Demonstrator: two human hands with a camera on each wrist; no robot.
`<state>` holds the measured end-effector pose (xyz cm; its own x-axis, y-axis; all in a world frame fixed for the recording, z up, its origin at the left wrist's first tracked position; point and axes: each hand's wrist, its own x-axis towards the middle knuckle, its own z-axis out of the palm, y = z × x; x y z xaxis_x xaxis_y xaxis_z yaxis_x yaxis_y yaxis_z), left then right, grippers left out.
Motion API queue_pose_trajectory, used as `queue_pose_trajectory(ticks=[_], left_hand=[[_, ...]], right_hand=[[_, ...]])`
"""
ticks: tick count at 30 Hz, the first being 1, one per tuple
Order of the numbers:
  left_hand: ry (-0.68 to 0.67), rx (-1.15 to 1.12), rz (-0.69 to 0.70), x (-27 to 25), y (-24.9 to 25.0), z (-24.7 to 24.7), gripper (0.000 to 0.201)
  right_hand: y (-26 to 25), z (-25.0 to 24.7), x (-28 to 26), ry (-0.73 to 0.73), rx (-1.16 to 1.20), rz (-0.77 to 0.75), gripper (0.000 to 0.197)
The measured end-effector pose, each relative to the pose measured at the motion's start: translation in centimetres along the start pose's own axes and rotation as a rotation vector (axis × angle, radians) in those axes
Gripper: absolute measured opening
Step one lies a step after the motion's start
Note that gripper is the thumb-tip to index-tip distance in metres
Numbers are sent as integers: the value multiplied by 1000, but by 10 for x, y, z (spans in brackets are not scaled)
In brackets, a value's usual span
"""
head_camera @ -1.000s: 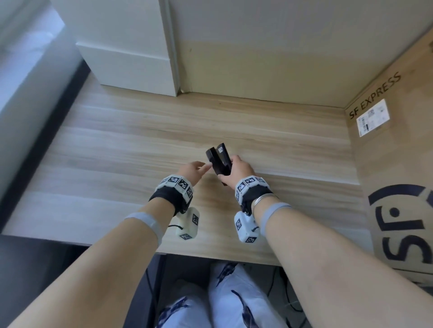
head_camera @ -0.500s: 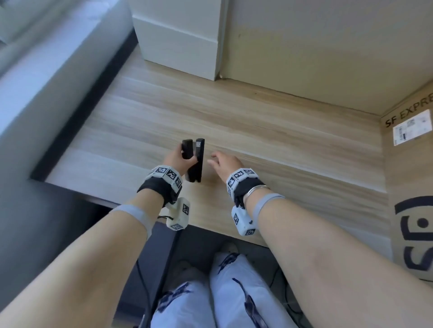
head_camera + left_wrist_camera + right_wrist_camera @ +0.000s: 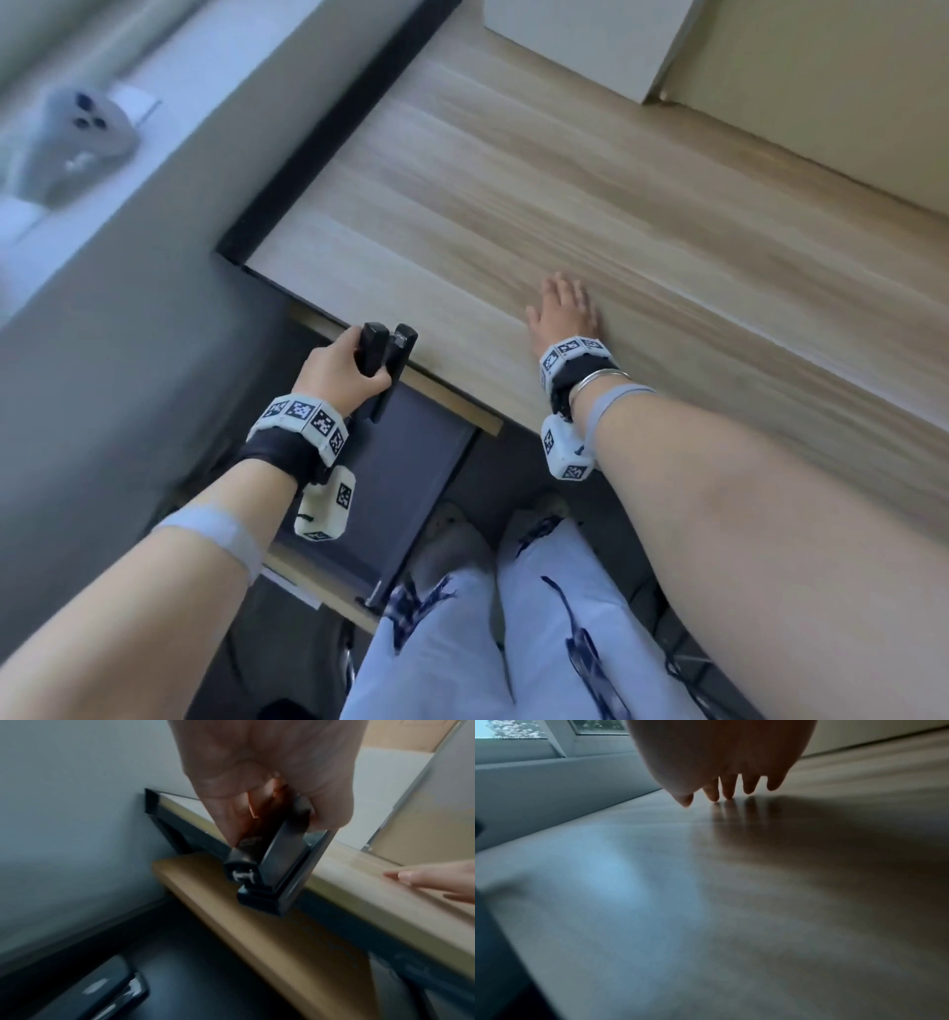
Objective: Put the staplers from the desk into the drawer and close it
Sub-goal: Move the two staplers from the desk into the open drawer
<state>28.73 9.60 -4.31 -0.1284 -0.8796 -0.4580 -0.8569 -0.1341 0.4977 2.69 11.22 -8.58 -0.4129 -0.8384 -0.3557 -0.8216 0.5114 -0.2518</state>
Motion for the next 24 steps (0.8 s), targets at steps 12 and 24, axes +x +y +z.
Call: queue_pose_trajectory(ticks=[12,24], left_hand=[[-169,215,-197,10,-92,98,29],[-354,303,-317,40,-138,197,43]], right_hand=[[-1,46,-7,266,-95,25,60],[4,53,-1,314,-146,21,59]])
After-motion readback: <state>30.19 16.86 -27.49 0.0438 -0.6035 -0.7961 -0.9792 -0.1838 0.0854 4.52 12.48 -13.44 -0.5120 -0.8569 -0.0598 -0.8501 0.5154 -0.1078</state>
